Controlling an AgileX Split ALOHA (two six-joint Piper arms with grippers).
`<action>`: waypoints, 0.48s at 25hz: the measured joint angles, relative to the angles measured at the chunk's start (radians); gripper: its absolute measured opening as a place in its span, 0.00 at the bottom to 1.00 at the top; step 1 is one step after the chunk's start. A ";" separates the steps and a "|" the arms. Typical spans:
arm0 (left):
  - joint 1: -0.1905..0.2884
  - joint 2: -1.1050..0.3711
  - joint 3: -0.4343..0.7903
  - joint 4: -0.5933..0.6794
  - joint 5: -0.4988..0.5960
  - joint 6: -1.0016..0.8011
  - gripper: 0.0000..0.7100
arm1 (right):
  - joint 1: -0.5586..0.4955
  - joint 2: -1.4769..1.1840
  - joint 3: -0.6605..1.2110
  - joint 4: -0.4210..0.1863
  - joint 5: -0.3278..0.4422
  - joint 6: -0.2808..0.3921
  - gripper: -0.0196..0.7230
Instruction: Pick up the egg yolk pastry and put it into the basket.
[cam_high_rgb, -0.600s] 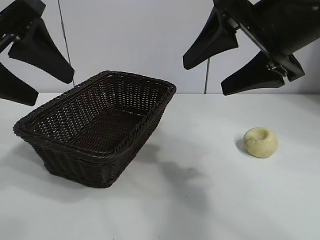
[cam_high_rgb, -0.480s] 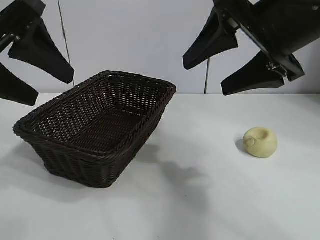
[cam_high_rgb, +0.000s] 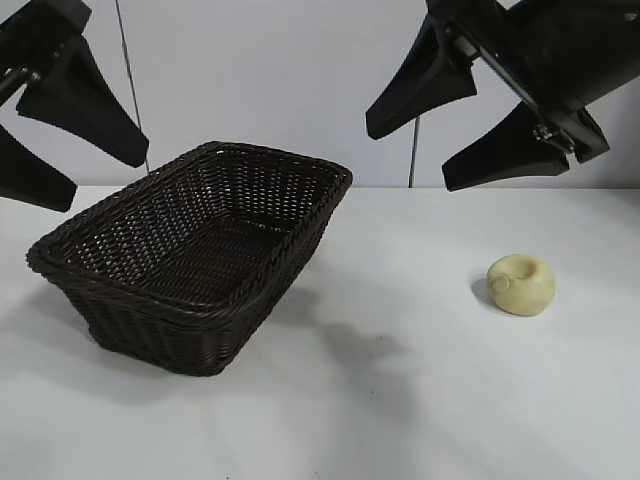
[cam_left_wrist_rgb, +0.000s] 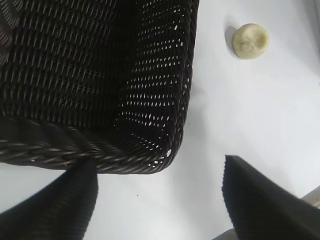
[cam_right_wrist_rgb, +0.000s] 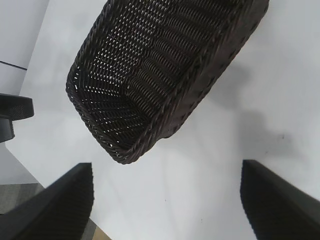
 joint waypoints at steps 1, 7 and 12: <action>0.000 0.000 0.000 0.000 0.000 0.000 0.72 | 0.000 0.000 0.000 0.000 0.000 0.000 0.81; 0.000 0.000 0.000 0.000 -0.011 0.000 0.72 | 0.000 0.000 0.000 0.000 0.000 0.000 0.81; 0.000 0.000 0.000 0.000 -0.011 -0.001 0.72 | 0.000 0.000 0.000 0.000 0.000 0.000 0.81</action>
